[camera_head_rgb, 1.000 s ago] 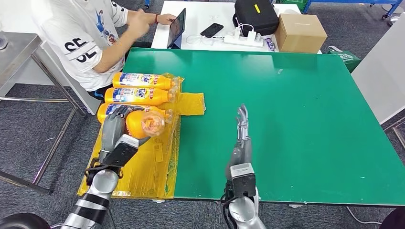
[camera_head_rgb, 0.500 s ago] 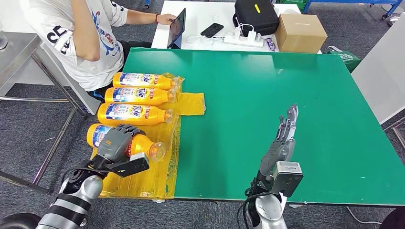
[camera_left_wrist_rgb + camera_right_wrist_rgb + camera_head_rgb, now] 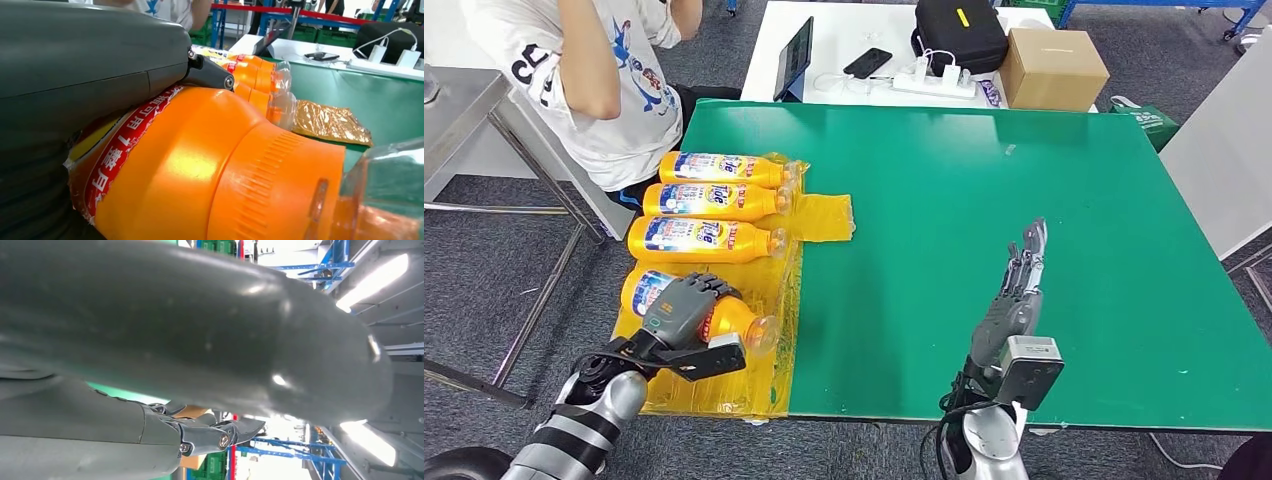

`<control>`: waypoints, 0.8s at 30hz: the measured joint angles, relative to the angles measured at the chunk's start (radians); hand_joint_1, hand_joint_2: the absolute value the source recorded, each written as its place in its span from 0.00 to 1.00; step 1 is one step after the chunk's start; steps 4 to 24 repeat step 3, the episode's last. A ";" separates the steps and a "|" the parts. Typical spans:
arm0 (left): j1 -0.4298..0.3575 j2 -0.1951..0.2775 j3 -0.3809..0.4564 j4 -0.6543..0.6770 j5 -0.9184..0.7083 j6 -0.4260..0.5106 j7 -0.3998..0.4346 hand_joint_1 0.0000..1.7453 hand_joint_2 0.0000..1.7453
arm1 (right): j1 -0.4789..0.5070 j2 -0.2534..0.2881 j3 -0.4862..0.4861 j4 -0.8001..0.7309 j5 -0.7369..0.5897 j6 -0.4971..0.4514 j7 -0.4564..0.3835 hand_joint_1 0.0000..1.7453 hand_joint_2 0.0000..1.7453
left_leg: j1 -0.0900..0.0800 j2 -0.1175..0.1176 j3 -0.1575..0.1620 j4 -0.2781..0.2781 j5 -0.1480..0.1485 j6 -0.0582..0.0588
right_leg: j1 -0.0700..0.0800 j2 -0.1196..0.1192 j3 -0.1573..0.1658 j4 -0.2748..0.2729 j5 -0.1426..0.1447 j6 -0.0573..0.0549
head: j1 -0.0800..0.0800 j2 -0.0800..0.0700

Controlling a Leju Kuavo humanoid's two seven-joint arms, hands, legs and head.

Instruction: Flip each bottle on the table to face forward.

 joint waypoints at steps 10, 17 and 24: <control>-0.005 0.000 -0.008 0.009 0.001 -0.003 -0.003 1.00 1.00 | -0.001 0.000 0.000 0.005 -0.002 0.009 0.006 0.00 0.00 | 0.000 0.000 0.000 0.000 0.000 0.000 | 0.000 0.000 0.000 0.000 0.000 0.000 | 0.000 0.000; -0.005 0.000 -0.008 0.009 0.001 -0.003 -0.003 1.00 1.00 | -0.001 0.000 0.000 0.005 -0.002 0.009 0.006 0.00 0.00 | 0.000 0.000 0.000 0.000 0.000 0.000 | 0.000 0.000 0.000 0.000 0.000 0.000 | 0.000 0.000; -0.005 0.000 -0.008 0.009 0.001 -0.003 -0.003 1.00 1.00 | -0.001 0.000 0.000 0.005 -0.002 0.009 0.006 0.00 0.00 | 0.000 0.000 0.000 0.000 0.000 0.000 | 0.000 0.000 0.000 0.000 0.000 0.000 | 0.000 0.000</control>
